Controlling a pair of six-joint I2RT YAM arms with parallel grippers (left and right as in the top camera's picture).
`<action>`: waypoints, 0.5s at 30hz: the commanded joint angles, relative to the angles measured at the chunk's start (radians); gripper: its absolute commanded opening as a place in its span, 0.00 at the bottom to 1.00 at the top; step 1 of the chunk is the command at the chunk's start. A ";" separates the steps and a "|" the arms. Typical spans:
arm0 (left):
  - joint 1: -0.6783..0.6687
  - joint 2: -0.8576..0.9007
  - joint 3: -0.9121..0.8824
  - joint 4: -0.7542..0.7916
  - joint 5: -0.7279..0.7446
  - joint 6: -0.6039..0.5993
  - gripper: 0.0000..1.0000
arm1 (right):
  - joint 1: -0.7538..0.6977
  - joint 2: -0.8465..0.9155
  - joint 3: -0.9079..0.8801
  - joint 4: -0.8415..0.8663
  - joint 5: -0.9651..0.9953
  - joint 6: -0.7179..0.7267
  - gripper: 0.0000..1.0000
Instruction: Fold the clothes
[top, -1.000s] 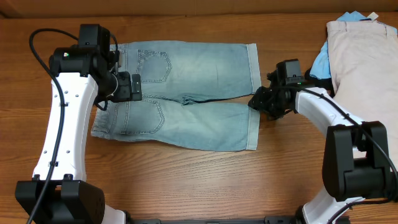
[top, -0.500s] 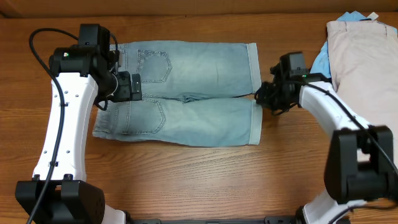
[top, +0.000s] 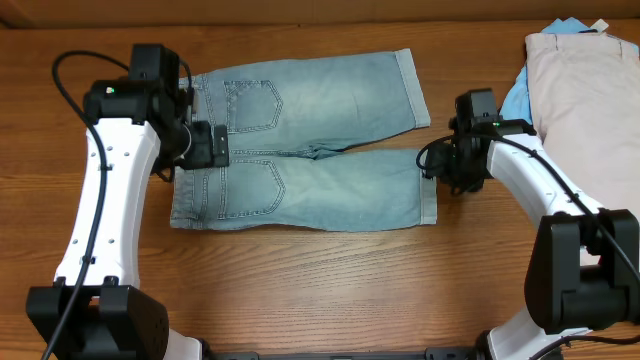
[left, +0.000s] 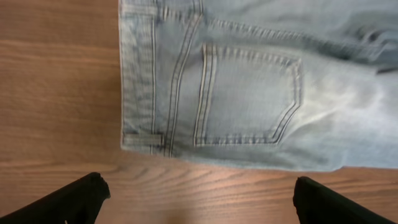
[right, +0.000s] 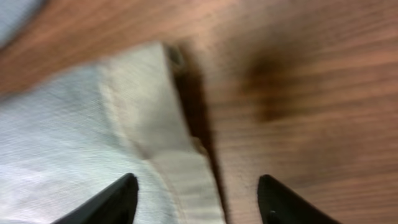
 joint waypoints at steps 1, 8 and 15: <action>0.004 -0.015 -0.068 0.000 0.005 -0.010 0.99 | -0.052 -0.032 0.034 -0.054 -0.022 0.034 0.69; -0.024 -0.044 -0.099 -0.073 -0.006 -0.130 1.00 | -0.081 -0.220 0.122 -0.222 -0.061 0.034 0.70; -0.099 -0.216 -0.309 -0.018 -0.144 -0.454 1.00 | -0.042 -0.389 0.111 -0.338 -0.060 0.072 0.71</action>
